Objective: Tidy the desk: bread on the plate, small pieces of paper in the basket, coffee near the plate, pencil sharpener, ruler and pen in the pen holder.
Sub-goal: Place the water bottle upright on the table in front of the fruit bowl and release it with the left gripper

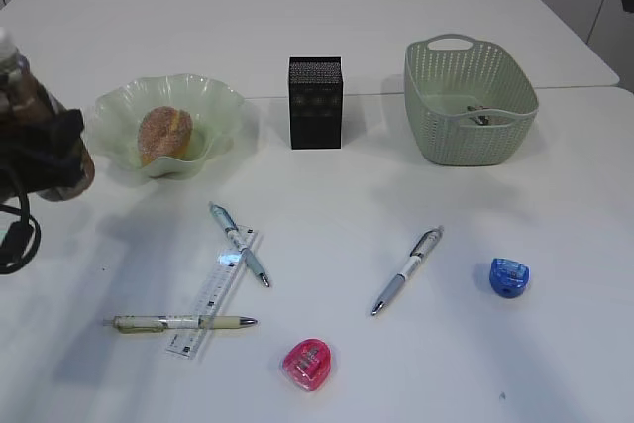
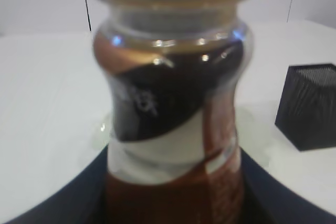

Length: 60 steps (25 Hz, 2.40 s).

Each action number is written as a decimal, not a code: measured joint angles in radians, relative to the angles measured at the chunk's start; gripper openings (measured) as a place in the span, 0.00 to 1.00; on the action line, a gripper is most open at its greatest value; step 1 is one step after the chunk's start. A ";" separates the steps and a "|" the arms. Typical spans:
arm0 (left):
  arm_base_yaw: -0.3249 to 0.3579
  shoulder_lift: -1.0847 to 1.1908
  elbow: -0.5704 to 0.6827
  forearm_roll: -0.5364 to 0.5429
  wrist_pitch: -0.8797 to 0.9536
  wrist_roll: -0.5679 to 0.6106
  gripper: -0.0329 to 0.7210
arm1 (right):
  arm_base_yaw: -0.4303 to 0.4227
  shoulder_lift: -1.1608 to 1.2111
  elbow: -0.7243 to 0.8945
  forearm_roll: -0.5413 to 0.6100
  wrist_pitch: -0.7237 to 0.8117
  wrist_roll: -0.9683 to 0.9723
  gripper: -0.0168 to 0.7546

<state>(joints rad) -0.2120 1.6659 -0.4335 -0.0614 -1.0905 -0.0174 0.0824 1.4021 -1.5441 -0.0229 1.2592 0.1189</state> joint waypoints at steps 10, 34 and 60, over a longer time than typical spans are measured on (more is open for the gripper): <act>0.000 0.200 -0.089 0.000 -0.001 0.000 0.51 | 0.000 0.000 0.000 -0.002 0.000 -0.016 0.73; 0.004 0.403 -0.195 -0.091 -0.014 0.090 0.51 | 0.000 0.000 0.000 -0.047 0.000 -0.019 0.73; 0.004 0.407 -0.197 -0.180 -0.023 0.092 0.58 | 0.000 0.000 0.000 -0.049 -0.004 -0.021 0.73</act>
<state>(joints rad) -0.2084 2.0730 -0.6304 -0.2414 -1.1139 0.0750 0.0824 1.4021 -1.5441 -0.0722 1.2552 0.0980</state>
